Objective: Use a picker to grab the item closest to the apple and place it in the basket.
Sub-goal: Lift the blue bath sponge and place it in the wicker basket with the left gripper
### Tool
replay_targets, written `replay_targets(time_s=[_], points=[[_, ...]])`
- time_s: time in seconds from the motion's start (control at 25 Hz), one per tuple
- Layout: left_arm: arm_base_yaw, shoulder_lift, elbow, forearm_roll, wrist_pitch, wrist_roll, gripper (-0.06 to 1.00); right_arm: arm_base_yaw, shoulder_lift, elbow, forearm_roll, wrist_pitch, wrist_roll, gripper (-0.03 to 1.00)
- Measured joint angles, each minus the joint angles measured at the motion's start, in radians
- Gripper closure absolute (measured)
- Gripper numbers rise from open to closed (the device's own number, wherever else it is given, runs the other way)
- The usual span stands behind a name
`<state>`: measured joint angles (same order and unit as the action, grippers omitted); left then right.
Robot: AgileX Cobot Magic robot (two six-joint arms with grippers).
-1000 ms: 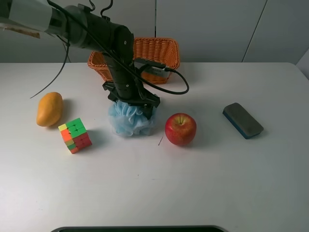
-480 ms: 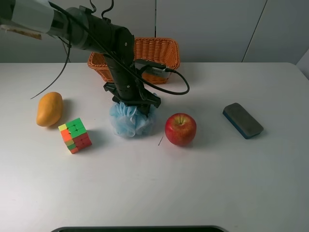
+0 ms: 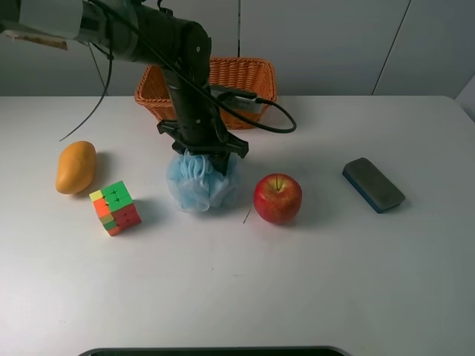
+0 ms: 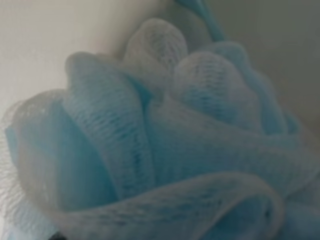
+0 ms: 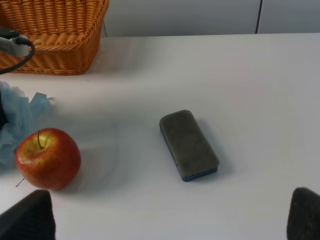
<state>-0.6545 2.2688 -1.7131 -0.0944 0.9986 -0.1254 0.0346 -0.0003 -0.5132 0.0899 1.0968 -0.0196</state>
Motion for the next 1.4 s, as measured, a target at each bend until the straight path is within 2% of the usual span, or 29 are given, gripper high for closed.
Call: replay_targets(time_s=[0.2, 0.32, 0.36, 0.56, 1.0, 1.24, 1.4], points=[[0.0, -0.05, -0.044, 0.005, 0.095, 0.0, 0.58, 0.0, 0.0, 0.0, 0.0, 0.0, 0.0, 0.27], [0.0, -0.095, -0.063, 0.008, 0.135, -0.002, 0.76, 0.0, 0.0, 0.0, 0.0, 0.0, 0.0, 0.27], [0.0, -0.111, -0.071, 0.009, 0.145, -0.002, 0.78, 0.0, 0.0, 0.0, 0.0, 0.0, 0.0, 0.27], [0.0, -0.16, -0.128, 0.015, 0.208, -0.002, 0.81, 0.0, 0.0, 0.0, 0.0, 0.0, 0.0, 0.27], [0.009, -0.171, -0.369, 0.094, 0.221, -0.02, 0.82, 0.0, 0.0, 0.0, 0.0, 0.0, 0.0, 0.27], [0.085, -0.118, -0.53, 0.104, 0.212, -0.024, 0.83, 0.0, 0.0, 0.0, 0.0, 0.0, 0.0, 0.27], [0.132, -0.027, -0.614, 0.108, 0.13, -0.025, 0.83, 0.0, 0.0, 0.0, 0.0, 0.0, 0.0, 0.27]])
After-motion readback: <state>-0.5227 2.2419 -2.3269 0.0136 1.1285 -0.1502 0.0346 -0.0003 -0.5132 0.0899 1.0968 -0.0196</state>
